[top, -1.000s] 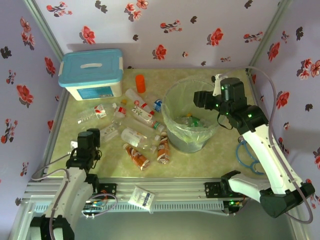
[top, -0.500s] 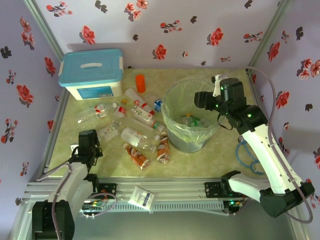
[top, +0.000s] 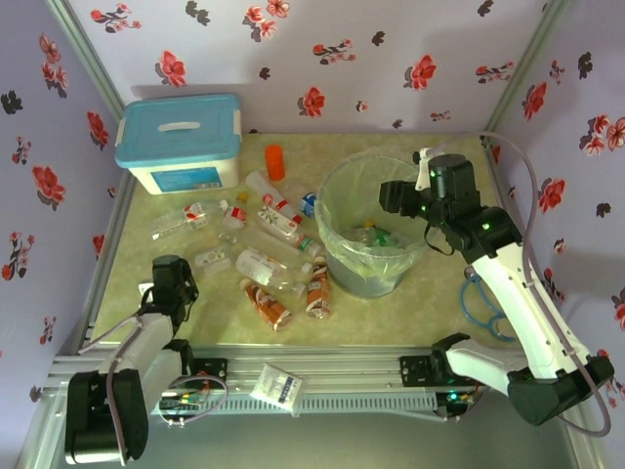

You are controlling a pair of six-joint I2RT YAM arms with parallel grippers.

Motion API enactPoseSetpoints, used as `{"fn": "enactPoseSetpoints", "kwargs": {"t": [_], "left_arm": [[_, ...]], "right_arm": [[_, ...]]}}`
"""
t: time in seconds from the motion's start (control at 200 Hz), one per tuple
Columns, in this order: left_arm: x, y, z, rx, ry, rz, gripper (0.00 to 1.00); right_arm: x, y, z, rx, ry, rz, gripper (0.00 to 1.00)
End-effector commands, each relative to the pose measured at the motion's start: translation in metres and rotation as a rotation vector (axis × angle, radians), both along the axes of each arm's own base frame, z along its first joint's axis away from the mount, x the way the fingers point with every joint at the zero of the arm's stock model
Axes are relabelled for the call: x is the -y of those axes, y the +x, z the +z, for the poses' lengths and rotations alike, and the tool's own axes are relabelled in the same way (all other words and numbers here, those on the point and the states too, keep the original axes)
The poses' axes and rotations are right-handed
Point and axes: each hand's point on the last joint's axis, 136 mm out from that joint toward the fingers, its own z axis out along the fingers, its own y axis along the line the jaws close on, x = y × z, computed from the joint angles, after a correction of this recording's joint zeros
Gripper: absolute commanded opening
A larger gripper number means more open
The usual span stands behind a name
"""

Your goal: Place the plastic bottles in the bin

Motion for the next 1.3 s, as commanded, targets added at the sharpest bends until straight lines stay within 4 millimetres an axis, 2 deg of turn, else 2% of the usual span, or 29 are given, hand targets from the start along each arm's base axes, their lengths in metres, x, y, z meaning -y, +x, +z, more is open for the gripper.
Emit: {"fn": "enactPoseSetpoints", "kwargs": {"t": [0.0, 0.13, 0.255, 0.27, 0.41, 0.56, 0.665, 0.83, 0.885, 1.06, 1.195, 1.29], "left_arm": [[-0.007, -0.007, 0.007, -0.017, 0.049, 0.0, 0.38], [-0.009, -0.006, 0.032, 0.009, 0.101, -0.029, 0.34], [-0.009, -0.005, 0.058, 0.04, 0.148, -0.069, 0.3], [-0.008, -0.001, 0.07, 0.065, 0.155, -0.076, 0.3], [0.003, 0.011, 0.11, 0.174, 0.147, -0.142, 0.26], [0.03, 0.04, 0.157, 0.355, 0.04, -0.238, 0.24], [0.049, 0.058, 0.189, 0.481, -0.058, -0.283, 0.19], [0.077, 0.073, 0.245, 0.648, -0.135, -0.342, 0.15], [0.085, 0.079, 0.258, 0.689, -0.158, -0.357, 0.14], [0.118, 0.095, 0.284, 0.788, -0.229, -0.378, 0.11], [0.145, 0.104, 0.293, 0.82, -0.263, -0.416, 0.1], [0.154, 0.107, 0.297, 0.835, -0.274, -0.423, 0.1]], "right_arm": [[0.005, -0.004, 0.001, 0.008, -0.01, -0.017, 0.73], [0.002, -0.002, 0.004, 0.013, -0.002, -0.007, 0.73], [-0.003, 0.0, 0.018, 0.039, 0.01, 0.017, 0.73], [-0.003, 0.001, 0.02, 0.043, 0.012, 0.019, 0.73], [-0.021, 0.003, 0.047, 0.084, 0.078, 0.092, 0.73], [-0.057, 0.004, 0.072, 0.116, 0.124, 0.224, 0.73], [-0.09, 0.0, 0.085, 0.138, 0.124, 0.328, 0.73], [-0.138, -0.004, 0.098, 0.137, 0.183, 0.465, 0.78], [-0.155, -0.006, 0.102, 0.135, 0.224, 0.504, 0.81], [-0.207, -0.004, 0.094, 0.083, 0.272, 0.571, 0.92], [-0.231, 0.006, 0.082, 0.034, 0.317, 0.562, 0.98], [-0.242, 0.011, 0.074, 0.001, 0.343, 0.563, 0.99]]}}
